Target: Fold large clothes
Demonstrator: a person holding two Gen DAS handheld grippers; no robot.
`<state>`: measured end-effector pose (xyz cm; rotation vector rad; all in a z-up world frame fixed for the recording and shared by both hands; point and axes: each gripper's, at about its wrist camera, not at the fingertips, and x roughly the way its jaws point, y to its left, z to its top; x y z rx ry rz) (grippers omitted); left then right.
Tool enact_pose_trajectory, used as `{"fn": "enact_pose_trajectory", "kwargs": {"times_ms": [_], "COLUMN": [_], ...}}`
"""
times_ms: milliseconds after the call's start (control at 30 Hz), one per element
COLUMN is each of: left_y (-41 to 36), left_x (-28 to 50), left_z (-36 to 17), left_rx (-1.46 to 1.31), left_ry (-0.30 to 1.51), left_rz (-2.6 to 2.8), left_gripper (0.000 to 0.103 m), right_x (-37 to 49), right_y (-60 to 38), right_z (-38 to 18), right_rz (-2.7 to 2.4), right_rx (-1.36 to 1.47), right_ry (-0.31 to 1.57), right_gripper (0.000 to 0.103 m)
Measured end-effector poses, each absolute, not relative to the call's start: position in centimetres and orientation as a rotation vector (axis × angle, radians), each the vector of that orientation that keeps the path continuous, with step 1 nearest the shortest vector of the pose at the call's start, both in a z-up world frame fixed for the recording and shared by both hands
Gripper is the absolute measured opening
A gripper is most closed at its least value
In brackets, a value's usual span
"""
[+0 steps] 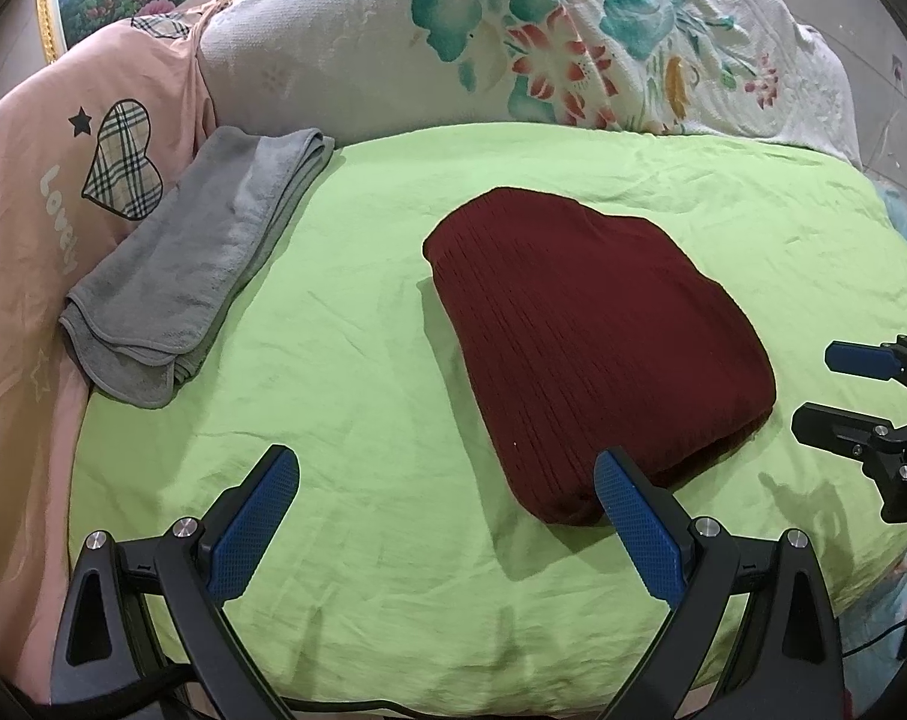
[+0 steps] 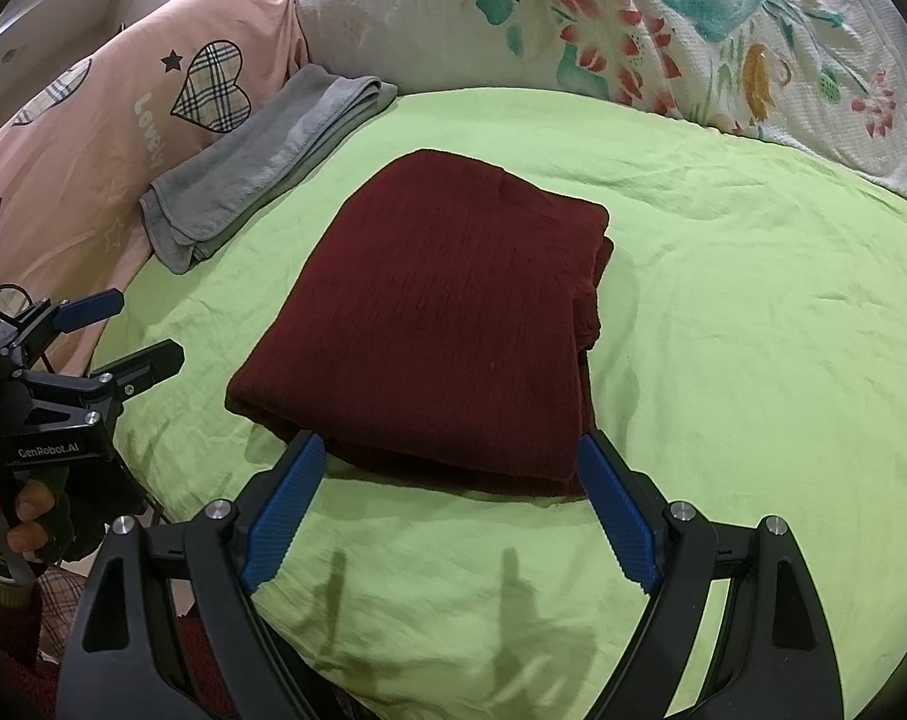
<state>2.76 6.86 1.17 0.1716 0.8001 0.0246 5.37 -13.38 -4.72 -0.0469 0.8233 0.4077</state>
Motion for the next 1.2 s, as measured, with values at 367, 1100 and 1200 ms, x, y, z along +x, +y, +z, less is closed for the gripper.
{"fn": "enact_pose_trajectory", "kwargs": {"times_ms": [367, 1100, 1200], "left_y": [6.77, 6.60, 6.62], "left_x": [2.95, 3.27, 3.38], "left_z": [0.93, 0.88, 0.87], "left_rx": [0.164, 0.163, 0.159], "left_ry": [0.815, 0.820, 0.822], "left_rz": [0.014, 0.004, 0.003], "left_gripper": [0.099, 0.099, 0.099], "right_x": [5.44, 5.83, 5.82], "right_y": [-13.57, -13.63, -13.62], "right_z": [-5.00, -4.86, -4.87], "right_rz": [0.403, 0.414, 0.413], "right_rx": [-0.048, -0.045, -0.046], "right_ry": [0.831, 0.837, 0.837], "right_gripper": [0.086, 0.086, 0.086]}}
